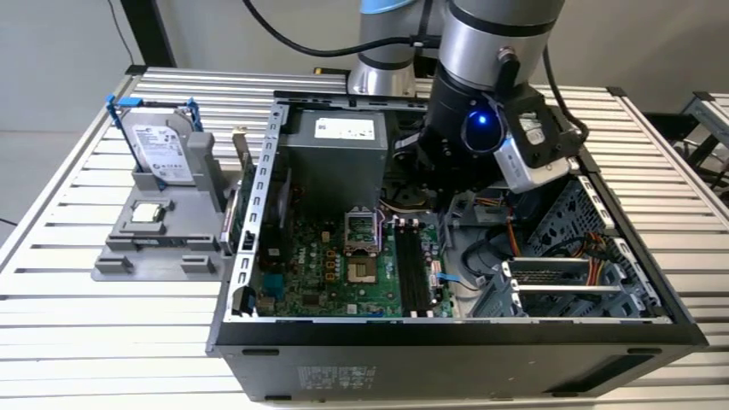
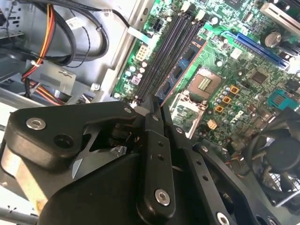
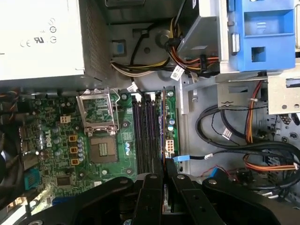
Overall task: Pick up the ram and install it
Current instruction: 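Insert the ram into the slot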
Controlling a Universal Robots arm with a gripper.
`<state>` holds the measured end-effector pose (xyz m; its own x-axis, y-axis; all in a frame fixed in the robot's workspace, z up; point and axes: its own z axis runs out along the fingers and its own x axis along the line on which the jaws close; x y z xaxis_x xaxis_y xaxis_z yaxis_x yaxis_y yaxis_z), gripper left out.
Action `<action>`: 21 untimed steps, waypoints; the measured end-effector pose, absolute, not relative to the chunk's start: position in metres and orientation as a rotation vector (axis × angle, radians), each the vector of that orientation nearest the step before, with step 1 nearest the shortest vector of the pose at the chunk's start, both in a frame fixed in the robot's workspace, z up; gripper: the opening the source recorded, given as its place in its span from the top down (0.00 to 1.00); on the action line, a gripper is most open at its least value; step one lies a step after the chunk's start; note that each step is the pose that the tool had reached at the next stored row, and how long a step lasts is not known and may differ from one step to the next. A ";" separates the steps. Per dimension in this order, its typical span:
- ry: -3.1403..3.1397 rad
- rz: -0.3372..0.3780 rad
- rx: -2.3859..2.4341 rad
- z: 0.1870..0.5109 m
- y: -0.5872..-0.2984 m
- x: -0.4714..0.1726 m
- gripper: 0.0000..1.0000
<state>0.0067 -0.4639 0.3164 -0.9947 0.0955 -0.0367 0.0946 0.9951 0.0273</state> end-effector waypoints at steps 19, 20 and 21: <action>3.101 0.038 0.132 0.282 -0.464 0.012 1.00; 3.101 0.038 0.124 0.280 -0.465 0.013 1.00; 3.101 0.038 0.124 0.278 -0.465 0.013 1.00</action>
<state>0.0133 -0.4654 0.2782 -0.9961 0.0802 -0.0368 0.0793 0.9965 0.0258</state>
